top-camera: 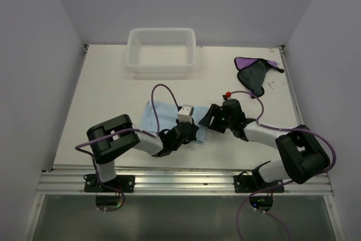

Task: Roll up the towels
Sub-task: Roll the towel

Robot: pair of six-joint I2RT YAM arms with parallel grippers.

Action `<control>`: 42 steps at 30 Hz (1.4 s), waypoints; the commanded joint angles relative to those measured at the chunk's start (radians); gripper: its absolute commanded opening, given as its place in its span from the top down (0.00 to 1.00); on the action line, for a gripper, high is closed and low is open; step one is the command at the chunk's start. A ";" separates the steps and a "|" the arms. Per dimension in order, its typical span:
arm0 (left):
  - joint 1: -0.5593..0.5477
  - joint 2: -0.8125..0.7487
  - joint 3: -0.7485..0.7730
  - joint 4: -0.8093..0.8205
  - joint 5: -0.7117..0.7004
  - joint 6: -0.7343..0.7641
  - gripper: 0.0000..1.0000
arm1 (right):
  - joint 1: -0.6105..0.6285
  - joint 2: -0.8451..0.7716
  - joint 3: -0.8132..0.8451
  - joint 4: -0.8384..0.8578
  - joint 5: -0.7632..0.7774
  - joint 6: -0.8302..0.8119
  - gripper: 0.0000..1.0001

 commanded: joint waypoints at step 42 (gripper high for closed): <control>-0.009 -0.034 0.016 -0.087 -0.025 0.032 1.00 | -0.005 0.162 0.112 -0.052 0.071 -0.071 0.73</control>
